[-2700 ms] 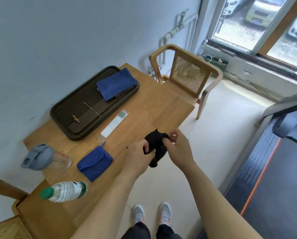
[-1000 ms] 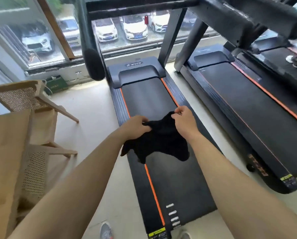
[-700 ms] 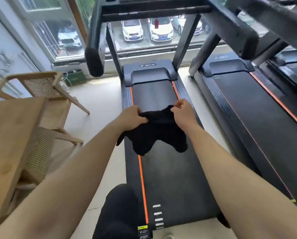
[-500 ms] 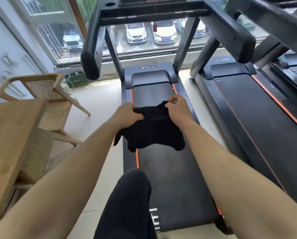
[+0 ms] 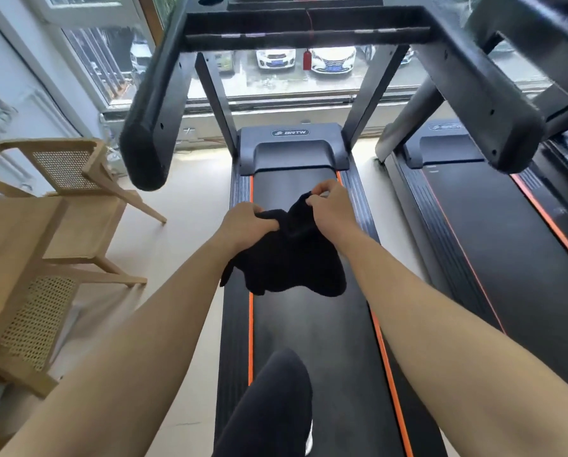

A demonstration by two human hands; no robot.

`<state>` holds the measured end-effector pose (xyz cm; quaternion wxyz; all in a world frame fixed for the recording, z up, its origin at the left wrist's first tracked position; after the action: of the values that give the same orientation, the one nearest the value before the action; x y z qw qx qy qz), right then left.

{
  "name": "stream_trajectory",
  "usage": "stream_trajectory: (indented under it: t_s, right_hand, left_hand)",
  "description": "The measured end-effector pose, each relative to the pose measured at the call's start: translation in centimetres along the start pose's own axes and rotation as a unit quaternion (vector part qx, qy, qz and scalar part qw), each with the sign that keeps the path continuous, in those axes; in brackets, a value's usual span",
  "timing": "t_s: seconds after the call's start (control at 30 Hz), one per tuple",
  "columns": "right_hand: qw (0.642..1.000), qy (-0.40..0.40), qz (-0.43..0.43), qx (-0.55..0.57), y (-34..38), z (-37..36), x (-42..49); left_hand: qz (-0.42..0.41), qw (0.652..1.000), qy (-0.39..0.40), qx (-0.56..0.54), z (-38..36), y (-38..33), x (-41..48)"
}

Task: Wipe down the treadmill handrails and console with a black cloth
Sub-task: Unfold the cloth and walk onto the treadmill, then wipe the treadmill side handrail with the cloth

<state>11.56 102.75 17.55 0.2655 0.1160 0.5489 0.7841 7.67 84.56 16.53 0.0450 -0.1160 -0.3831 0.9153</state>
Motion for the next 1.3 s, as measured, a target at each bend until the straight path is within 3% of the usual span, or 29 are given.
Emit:
stream_trajectory:
  t_s: [0.27, 0.43, 0.5, 0.6, 0.77, 0.87, 1.0, 1.13, 1.3]
  right_hand:
    - [0.995, 0.05, -0.045, -0.071, 10.4, -2.1, 9.2]
    - [0.993, 0.072, -0.085, -0.048, 16.2, -2.9, 11.2]
    - [0.992, 0.087, -0.081, -0.044, 18.2, -3.9, 12.2]
    - [0.989, 0.115, -0.074, -0.052, 20.4, -6.4, 13.7]
    - [0.971, 0.221, -0.068, -0.053, 22.7, -12.7, 15.8]
    - [0.95, 0.308, -0.017, -0.054, 24.8, -16.8, 17.3]
    - [0.915, 0.402, 0.024, -0.033, 28.4, -22.2, 19.2]
    - [0.907, 0.42, 0.009, 0.002, 29.8, -26.2, 21.0]
    - [0.921, 0.385, -0.065, 0.021, 26.7, -29.5, 23.5]
  left_hand:
    - [0.097, 0.987, 0.037, -0.12, 6.8, -5.9, 7.8]
    - [0.193, 0.948, 0.062, -0.245, 12.0, -7.9, 8.0]
    - [0.255, 0.911, 0.038, -0.321, 14.0, -7.3, 8.1]
    - [0.262, 0.904, -0.039, -0.335, 17.2, -5.6, 8.9]
    - [0.258, 0.909, -0.172, -0.28, 22.6, -3.1, 10.0]
    - [0.238, 0.915, -0.214, -0.244, 25.8, -2.3, 11.6]
    - [0.243, 0.926, -0.265, -0.112, 31.4, -1.9, 14.5]
    - [0.244, 0.938, -0.235, 0.076, 36.7, -1.6, 19.6]
    - [0.15, 0.935, -0.25, 0.203, 38.2, -1.3, 28.9]
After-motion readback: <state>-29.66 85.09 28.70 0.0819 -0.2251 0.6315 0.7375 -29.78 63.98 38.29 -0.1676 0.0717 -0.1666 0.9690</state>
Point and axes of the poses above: each hand's wrist, its own x-axis towards the middle knuckle, its own z-axis out of the back of the hand, y = z × x, the point moved 9 cm from there along x, towards the middle knuckle, and after that the axes turned 9 degrees about -y, right-handed, at the moved point
